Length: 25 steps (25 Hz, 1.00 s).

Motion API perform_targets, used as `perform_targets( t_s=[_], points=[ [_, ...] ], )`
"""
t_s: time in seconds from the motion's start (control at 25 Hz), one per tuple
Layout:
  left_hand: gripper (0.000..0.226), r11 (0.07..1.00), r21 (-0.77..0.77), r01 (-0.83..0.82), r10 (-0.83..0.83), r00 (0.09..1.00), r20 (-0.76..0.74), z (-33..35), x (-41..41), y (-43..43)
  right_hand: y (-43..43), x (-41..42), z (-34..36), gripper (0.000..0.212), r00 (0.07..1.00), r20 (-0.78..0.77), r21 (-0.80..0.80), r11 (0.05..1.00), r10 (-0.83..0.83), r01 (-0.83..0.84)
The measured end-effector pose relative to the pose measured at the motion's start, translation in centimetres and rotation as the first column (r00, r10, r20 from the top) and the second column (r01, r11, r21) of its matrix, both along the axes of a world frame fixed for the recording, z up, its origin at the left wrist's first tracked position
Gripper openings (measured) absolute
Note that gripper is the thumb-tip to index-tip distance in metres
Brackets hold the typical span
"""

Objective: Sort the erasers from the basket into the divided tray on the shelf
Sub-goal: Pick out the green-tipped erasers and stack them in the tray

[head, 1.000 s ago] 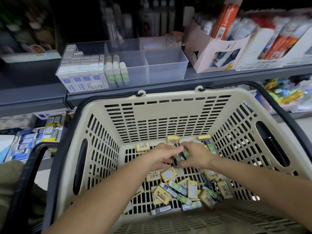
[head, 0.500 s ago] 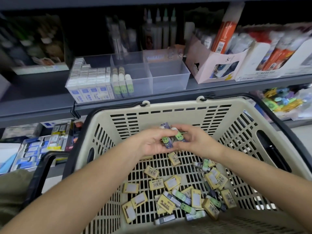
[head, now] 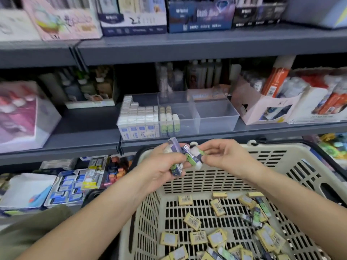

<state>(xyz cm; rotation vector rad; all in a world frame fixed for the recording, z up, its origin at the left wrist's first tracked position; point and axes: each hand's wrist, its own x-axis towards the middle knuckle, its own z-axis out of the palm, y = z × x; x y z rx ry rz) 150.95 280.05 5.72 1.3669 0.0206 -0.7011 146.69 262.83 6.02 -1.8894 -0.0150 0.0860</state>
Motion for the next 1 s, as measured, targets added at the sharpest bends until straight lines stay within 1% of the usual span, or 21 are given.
perform_targets(
  t_s=[0.12, 0.24, 0.32, 0.4, 0.44, 0.48, 0.56, 0.6, 0.64, 0.72, 0.76, 0.8, 0.92, 1.0],
  points=[
    [0.029, 0.998, 0.045, -0.044, 0.038, 0.992, 0.118, 0.6, 0.7, 1.4, 0.7, 1.1, 1.3, 0.022, 0.998, 0.01, -0.1, 0.993, 0.069, -0.068],
    [0.025, 0.992, -0.004, -0.125, 0.124, 0.979, 0.164, 0.9, 1.9, 2.7, 0.8, 2.9, 2.4, 0.023, 0.998, 0.009, -0.119, 0.991, 0.055, -0.054],
    [0.022, 0.985, -0.017, -0.174, 0.174, 0.969, 0.173, 0.9, 2.8, 3.4, 0.8, 4.5, 2.7, 0.025, 0.999, 0.032, -0.109, 0.994, 0.012, -0.008],
    [0.021, 0.978, -0.016, -0.208, 0.207, 0.963, 0.171, 0.9, 3.4, 3.8, 0.5, 6.7, 3.3, 0.021, 0.995, 0.086, -0.108, 0.992, -0.055, 0.064],
    [0.021, 0.976, -0.018, -0.217, 0.217, 0.962, 0.166, 0.8, 3.7, 4.0, 0.4, 7.9, 3.8, 0.018, 0.989, 0.121, -0.139, 0.985, -0.084, 0.1],
    [0.021, 0.976, -0.017, -0.219, 0.219, 0.962, 0.163, 0.8, 3.9, 4.1, 0.2, 9.2, 4.1, 0.016, 0.98, 0.166, -0.214, 0.966, -0.11, 0.145],
    [0.02, 0.979, -0.009, -0.205, 0.203, 0.965, 0.165, 0.8, 4.2, 4.3, 0.3, 11.6, 4.7, 0.016, 0.951, 0.279, -0.444, 0.859, -0.136, 0.253],
    [0.02, 0.981, -0.005, -0.195, 0.193, 0.966, 0.169, 0.7, 4.4, 4.4, 0.6, 12.5, 4.8, 0.02, 0.939, 0.316, -0.502, 0.817, -0.132, 0.284],
    [0.021, 0.982, -0.003, -0.188, 0.186, 0.967, 0.171, 0.7, 4.6, 4.5, 0.9, 13.4, 4.7, 0.024, 0.939, 0.322, -0.518, 0.808, -0.119, 0.28],
    [0.021, 0.982, 0.0, -0.186, 0.184, 0.968, 0.169, 0.5, 4.9, 4.9, 1.6, 14.7, 3.9, 0.023, 0.961, 0.264, -0.528, 0.82, -0.088, 0.22],
    [0.021, 0.982, 0.0, -0.191, 0.188, 0.968, 0.167, 0.4, 5.0, 5.0, 1.8, 15.2, 3.4, 0.017, 0.975, 0.212, -0.56, 0.809, -0.065, 0.176],
    [0.021, 0.981, -0.001, -0.196, 0.193, 0.968, 0.163, 0.3, 5.2, 5.1, 1.9, 15.5, 2.9, 0.012, 0.988, 0.152, -0.618, 0.777, -0.029, 0.118],
    [0.02, 0.98, -0.008, -0.197, 0.196, 0.97, 0.142, 0.0, 5.6, 5.0, 2.2, 15.9, 2.4, 0.027, 0.991, 0.05, -0.81, 0.585, 0.124, -0.033],
    [0.021, 0.982, -0.016, -0.189, 0.19, 0.973, 0.13, -0.1, 5.7, 4.5, 2.4, 15.9, 2.5, 0.034, 0.982, 0.028, -0.864, 0.498, 0.188, -0.071]
  ],
)
